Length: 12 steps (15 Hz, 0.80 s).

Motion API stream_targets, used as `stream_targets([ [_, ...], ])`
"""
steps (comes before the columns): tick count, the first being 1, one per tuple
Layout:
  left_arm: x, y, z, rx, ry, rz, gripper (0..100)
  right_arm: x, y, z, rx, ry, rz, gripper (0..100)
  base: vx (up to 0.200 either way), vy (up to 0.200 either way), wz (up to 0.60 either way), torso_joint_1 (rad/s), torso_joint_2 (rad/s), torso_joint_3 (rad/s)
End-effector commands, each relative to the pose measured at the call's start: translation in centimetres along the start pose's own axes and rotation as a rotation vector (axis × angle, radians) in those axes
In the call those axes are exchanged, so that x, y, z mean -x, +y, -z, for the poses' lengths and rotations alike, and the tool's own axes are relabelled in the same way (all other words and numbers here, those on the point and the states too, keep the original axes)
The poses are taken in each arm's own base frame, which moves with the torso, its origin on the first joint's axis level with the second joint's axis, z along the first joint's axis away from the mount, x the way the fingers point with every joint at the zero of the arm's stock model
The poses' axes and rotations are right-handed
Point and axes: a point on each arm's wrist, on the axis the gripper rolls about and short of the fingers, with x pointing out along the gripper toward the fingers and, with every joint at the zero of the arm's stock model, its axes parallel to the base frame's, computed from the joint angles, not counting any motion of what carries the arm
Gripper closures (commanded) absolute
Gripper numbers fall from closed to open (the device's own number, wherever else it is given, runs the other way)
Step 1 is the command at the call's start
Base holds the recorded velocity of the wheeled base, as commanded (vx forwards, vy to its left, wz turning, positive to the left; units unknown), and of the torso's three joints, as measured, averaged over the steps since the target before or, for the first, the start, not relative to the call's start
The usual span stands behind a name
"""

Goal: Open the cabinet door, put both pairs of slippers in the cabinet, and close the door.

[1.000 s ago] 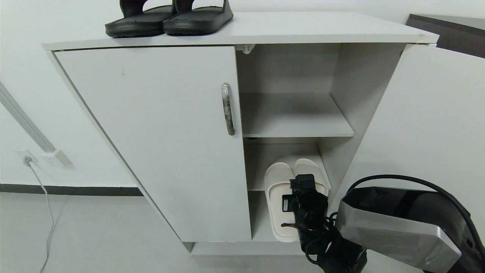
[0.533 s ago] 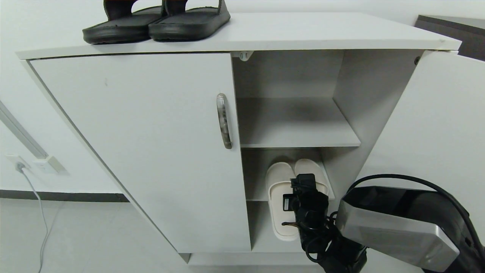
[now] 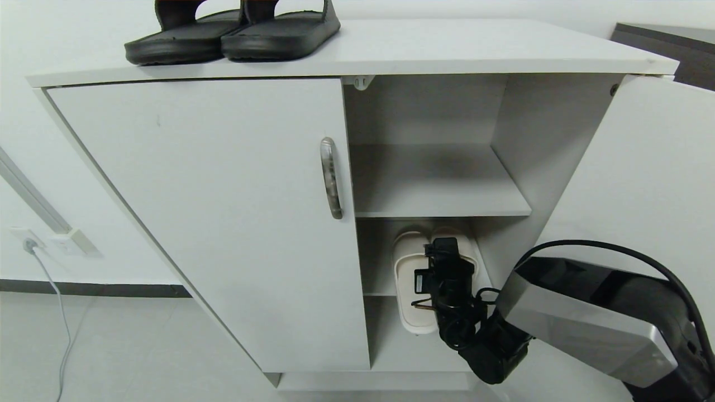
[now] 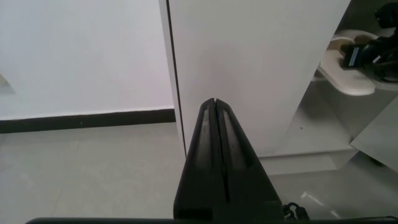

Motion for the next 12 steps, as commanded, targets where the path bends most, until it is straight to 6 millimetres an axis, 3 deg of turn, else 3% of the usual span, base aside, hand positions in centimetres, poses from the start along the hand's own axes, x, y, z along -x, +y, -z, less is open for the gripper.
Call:
stream_targets([
  [1, 0.0, 0.0, 0.0, 0.000, 0.001, 0.000, 100, -1.4, 0.5, -1.6, -0.024, -0.026, 0.007, 100, 0.000, 0.000, 0.00, 0.000, 0.00, 0.000],
  [6, 0.0, 0.0, 0.0, 0.000, 0.002, -0.003, 100, -4.5, 1.0, -3.1, -0.034, -0.032, 0.037, 100, 0.000, 0.000, 0.00, 0.000, 0.00, 0.000],
  [12, 0.0, 0.0, 0.0, 0.000, 0.002, -0.003, 100, -6.4, 0.7, -1.6, -0.027, -0.029, 0.007, 100, 0.000, 0.000, 0.00, 0.000, 0.00, 0.000],
])
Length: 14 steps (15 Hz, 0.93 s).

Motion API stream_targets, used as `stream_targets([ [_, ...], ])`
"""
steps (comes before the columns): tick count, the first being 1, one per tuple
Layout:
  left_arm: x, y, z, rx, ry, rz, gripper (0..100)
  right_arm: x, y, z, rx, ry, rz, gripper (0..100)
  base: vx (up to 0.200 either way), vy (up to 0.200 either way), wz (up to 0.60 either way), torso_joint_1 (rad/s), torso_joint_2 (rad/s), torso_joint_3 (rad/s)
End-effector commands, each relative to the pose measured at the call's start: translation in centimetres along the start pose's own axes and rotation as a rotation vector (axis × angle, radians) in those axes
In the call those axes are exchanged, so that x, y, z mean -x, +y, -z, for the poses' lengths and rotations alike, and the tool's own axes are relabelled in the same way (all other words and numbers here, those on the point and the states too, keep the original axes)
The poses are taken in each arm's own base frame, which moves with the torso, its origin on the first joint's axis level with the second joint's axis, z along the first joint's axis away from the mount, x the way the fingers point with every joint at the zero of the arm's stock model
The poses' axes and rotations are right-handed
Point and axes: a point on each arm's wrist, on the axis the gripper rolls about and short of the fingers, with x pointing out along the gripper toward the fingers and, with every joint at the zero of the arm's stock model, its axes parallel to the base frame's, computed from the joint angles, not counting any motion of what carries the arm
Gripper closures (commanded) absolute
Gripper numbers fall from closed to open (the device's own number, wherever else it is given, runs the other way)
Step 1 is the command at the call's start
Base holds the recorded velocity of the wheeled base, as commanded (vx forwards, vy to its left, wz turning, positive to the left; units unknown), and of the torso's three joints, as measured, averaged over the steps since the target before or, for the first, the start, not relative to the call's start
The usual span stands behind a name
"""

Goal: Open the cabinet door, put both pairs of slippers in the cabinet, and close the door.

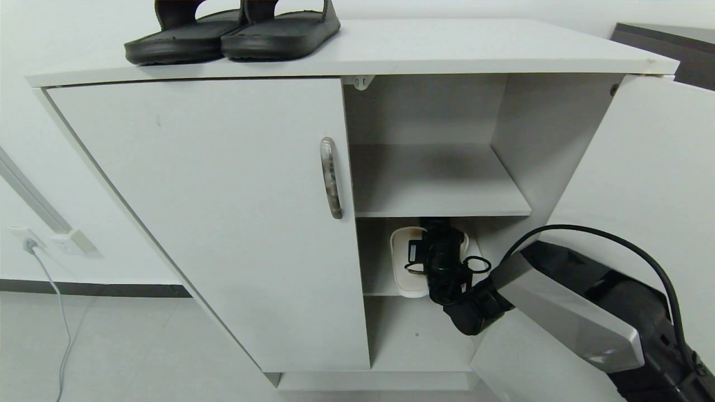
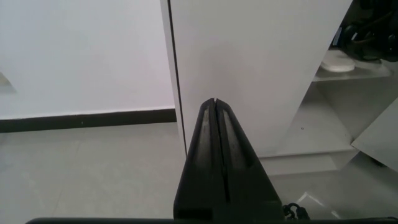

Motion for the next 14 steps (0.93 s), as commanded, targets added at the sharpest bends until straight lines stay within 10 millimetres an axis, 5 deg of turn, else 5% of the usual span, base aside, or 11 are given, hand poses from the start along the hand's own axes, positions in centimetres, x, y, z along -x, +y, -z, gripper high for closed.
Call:
stream_targets([
  [1, 0.0, 0.0, 0.0, 0.000, 0.002, 0.000, 100, -0.6, -0.2, 1.4, 0.010, 0.013, 0.009, 100, 0.000, 0.000, 0.00, 0.000, 0.00, 0.000],
  [8, 0.0, 0.0, 0.0, 0.000, 0.002, 0.000, 100, -1.3, -0.2, 2.4, 0.014, 0.019, 0.017, 100, 0.000, 0.000, 0.00, 0.000, 0.00, 0.000],
  [9, 0.0, 0.0, 0.0, 0.000, 0.002, 0.000, 100, -1.3, -0.2, 2.4, 0.014, 0.019, 0.017, 0, 0.000, 0.000, 0.00, 0.000, 0.00, 0.000],
  [14, 0.0, 0.0, 0.0, 0.000, 0.002, 0.000, 100, 0.8, -0.8, 1.6, 0.032, 0.046, 0.008, 0, 0.000, 0.000, 0.00, 0.000, 0.00, 0.000],
])
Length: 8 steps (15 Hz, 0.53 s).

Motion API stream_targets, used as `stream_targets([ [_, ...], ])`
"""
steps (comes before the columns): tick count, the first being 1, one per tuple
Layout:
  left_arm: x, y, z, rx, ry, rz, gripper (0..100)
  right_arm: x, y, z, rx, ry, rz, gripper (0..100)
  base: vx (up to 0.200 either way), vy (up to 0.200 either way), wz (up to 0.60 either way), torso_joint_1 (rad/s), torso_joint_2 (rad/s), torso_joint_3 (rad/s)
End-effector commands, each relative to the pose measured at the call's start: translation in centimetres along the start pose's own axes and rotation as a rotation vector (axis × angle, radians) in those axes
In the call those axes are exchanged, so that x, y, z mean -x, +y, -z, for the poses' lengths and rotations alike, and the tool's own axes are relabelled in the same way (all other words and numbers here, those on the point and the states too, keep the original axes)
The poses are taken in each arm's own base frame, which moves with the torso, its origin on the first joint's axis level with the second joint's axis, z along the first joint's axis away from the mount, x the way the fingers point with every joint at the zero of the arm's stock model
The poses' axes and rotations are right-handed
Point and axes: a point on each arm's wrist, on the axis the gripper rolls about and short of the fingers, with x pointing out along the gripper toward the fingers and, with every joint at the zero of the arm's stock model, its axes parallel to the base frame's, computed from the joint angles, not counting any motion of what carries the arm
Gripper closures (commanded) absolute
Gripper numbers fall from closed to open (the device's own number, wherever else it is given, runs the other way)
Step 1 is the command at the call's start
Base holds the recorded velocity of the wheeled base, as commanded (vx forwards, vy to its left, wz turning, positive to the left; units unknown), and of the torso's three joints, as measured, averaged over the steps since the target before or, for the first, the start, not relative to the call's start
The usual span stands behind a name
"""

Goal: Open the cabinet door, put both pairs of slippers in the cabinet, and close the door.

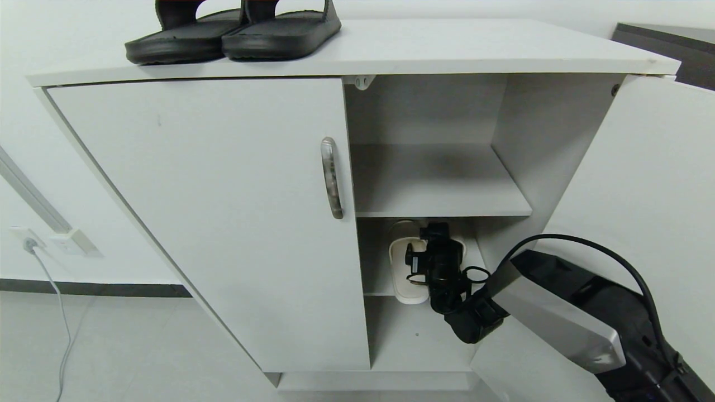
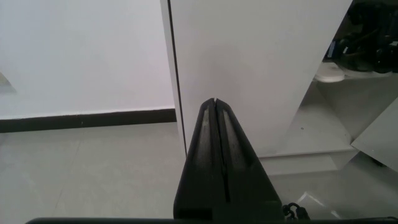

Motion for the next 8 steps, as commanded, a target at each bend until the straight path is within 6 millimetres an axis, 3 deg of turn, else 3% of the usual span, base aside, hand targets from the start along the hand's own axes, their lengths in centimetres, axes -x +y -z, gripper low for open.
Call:
stream_targets([
  [1, 0.0, 0.0, 0.0, 0.000, 0.001, 0.000, 100, 2.3, -0.3, -1.7, -0.002, -0.005, -0.015, 0, 0.000, 0.000, 0.00, 0.000, 0.00, 0.000],
  [3, 0.0, 0.0, 0.0, 0.000, 0.001, 0.000, 100, 4.7, -0.7, -2.6, -0.002, -0.007, -0.033, 0, 0.000, 0.000, 0.00, 0.000, 0.00, 0.000],
  [6, 0.0, 0.0, 0.0, 0.000, 0.001, 0.000, 100, 10.9, -1.9, -3.7, 0.014, 0.006, -0.051, 0, 0.000, 0.000, 0.00, 0.000, 0.00, 0.000],
  [8, 0.0, 0.0, 0.0, 0.000, 0.001, 0.000, 100, 13.6, -2.1, -3.7, 0.027, 0.017, -0.077, 0, 0.000, 0.000, 0.00, 0.000, 0.00, 0.000],
])
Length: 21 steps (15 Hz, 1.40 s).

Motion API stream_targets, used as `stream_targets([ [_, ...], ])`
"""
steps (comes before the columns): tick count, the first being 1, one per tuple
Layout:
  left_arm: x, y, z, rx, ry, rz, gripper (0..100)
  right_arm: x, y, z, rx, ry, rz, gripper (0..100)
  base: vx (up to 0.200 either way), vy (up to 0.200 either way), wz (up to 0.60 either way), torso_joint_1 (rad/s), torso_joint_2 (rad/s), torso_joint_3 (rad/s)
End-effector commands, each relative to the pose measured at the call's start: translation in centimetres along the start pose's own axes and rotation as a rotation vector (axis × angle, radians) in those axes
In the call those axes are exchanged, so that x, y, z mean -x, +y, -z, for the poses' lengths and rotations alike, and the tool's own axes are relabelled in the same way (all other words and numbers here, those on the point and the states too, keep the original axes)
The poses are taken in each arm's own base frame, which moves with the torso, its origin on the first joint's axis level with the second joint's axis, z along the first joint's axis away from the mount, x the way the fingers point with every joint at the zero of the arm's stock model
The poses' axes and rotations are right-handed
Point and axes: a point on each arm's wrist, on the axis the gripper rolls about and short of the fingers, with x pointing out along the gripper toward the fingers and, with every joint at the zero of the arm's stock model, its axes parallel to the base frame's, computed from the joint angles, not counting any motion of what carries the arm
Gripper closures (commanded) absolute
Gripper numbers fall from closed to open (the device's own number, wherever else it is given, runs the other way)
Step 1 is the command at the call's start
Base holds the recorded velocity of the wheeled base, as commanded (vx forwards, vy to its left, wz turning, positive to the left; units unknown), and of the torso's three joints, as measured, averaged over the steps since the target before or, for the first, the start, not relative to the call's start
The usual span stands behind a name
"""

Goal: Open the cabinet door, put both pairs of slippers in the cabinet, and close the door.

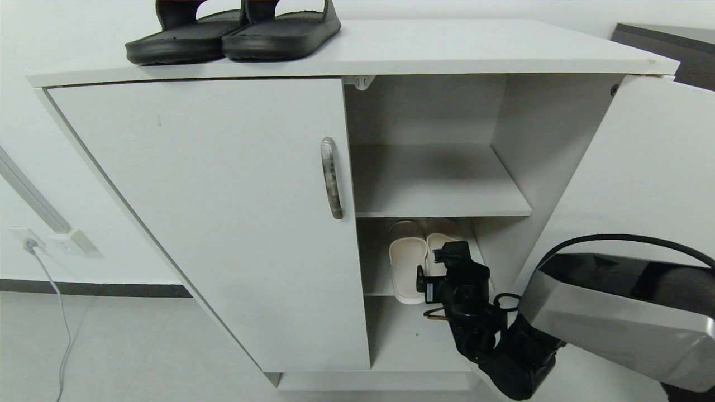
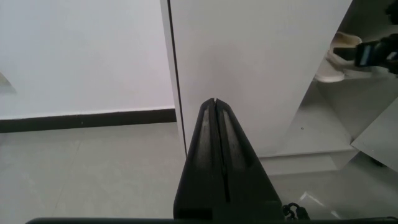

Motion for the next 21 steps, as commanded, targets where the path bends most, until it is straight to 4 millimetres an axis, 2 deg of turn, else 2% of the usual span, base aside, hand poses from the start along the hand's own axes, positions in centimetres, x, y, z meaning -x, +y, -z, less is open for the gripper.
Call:
stream_targets([
  [1, 0.0, 0.0, 0.0, 0.000, 0.001, 0.000, 100, 4.8, -0.2, -2.3, -0.006, -0.021, -0.049, 0, 0.000, 0.000, 0.00, 0.000, 0.00, 0.000],
  [7, 0.0, 0.0, 0.0, 0.006, 0.001, 0.000, 100, 5.3, -0.2, -2.2, -0.007, -0.021, -0.049, 0, 0.000, 0.000, 0.00, 0.000, 0.00, 0.000],
  [16, 0.0, 0.0, 0.0, 0.012, 0.000, -0.001, 100, 6.2, 0.0, -1.9, -0.001, -0.022, -0.068, 0, -0.200, 0.000, 0.00, 0.002, 0.00, 0.002],
  [21, 0.0, 0.0, 0.0, 0.019, 0.000, -0.003, 100, 6.4, -0.2, -1.8, -0.008, -0.035, -0.069, 0, 0.000, 0.000, 0.00, 0.000, 0.00, 0.000],
])
